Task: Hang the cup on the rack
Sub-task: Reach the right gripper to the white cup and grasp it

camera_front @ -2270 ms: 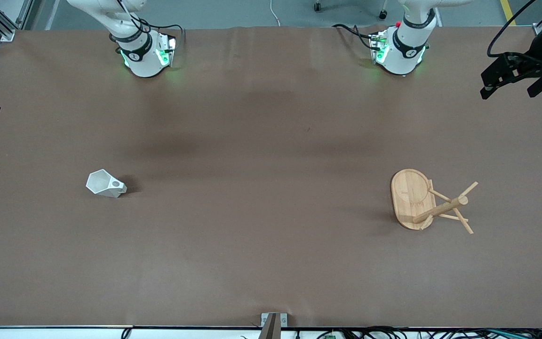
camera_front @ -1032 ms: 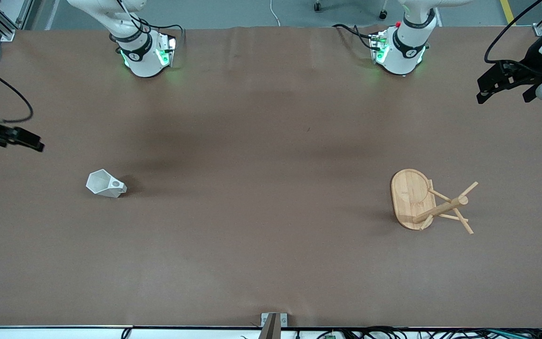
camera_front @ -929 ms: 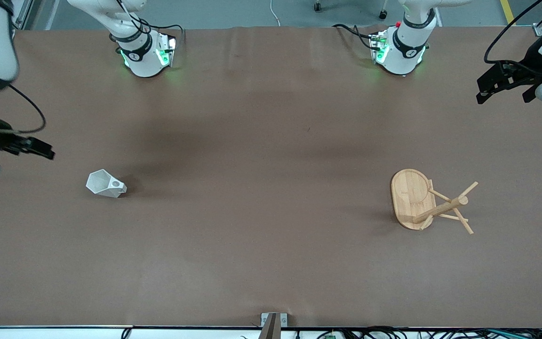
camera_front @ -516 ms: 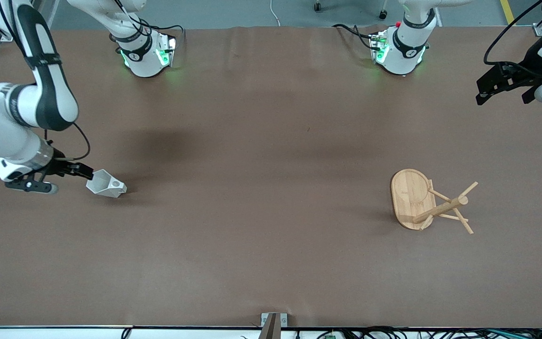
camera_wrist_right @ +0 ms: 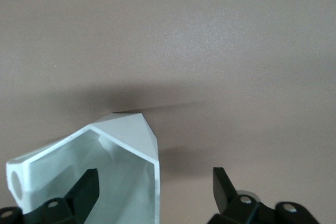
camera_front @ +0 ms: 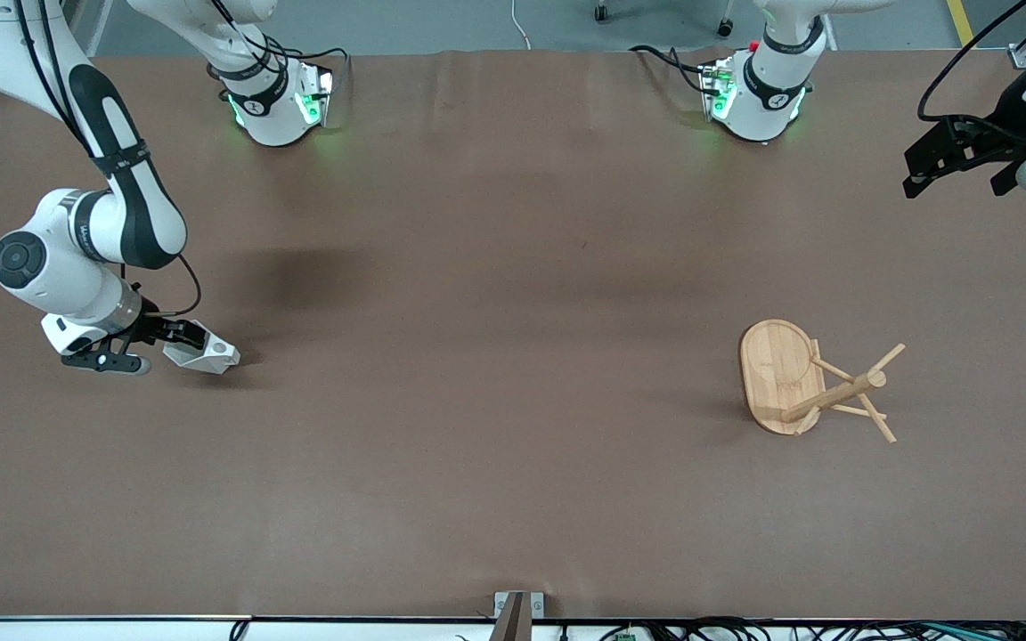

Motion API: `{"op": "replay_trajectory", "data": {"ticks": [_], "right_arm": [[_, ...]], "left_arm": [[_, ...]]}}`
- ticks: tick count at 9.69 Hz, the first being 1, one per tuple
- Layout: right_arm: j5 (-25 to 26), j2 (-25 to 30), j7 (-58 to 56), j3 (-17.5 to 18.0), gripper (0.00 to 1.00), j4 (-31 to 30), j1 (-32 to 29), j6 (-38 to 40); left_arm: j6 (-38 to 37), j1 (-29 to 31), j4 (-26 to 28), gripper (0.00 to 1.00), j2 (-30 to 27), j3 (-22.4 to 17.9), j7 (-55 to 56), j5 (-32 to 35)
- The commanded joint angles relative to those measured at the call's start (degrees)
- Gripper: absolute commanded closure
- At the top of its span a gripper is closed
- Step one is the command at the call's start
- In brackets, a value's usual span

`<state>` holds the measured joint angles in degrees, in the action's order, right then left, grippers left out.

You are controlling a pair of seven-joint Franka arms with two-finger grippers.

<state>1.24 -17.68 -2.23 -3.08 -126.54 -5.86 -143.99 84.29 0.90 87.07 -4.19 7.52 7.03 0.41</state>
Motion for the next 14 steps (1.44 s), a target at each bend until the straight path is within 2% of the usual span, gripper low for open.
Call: {"op": "replay_trajectory", "data": {"ticks": [1,3,5,6,9,10,13,14], "right_arm": [[0.34,-0.24,-1.20,0.44,0.24,-0.73,-0.90,-1.30],[0.34,-0.59,-1.11,0.44,0.50,-0.73,-0.82,-1.21],[0.26,-1.12,-0.94,0.44,0.91,-0.38,-0.82,-1.03],[0.17,-1.21,-0.85,0.44,0.99,-0.03,-0.99,-0.95],[0.25,-0.86,-3.38,0.44,0.99,0.77,-0.55,-0.33],[0.17,0.01,-7.14,0.44,0.99,2.33,-0.55,2.54],[-1.06,5.89,-6.83,0.96,0.99,11.38,1.63,20.18],[-4.54,6.95,-6.65,1.05,0.99,14.27,2.60,25.89]], "left_arm": [[-0.18,0.25,0.47,0.00,0.85,0.04,-0.17,-0.76],[-0.18,0.33,0.47,0.00,0.85,-0.05,-0.79,-0.76],[-0.18,0.25,0.47,0.00,0.85,-0.05,-0.79,-0.76],[-0.01,0.25,0.47,0.00,1.03,0.04,-0.79,-0.76],[1.31,-0.89,0.55,0.00,2.60,0.65,-1.05,-1.46],[1.31,-1.51,0.55,0.00,3.48,0.65,-1.31,-3.03],[1.66,-5.01,0.12,0.00,5.86,3.63,-0.44,-7.79],[2.97,-6.77,-0.84,0.00,6.91,4.16,-0.35,-7.71]]}}
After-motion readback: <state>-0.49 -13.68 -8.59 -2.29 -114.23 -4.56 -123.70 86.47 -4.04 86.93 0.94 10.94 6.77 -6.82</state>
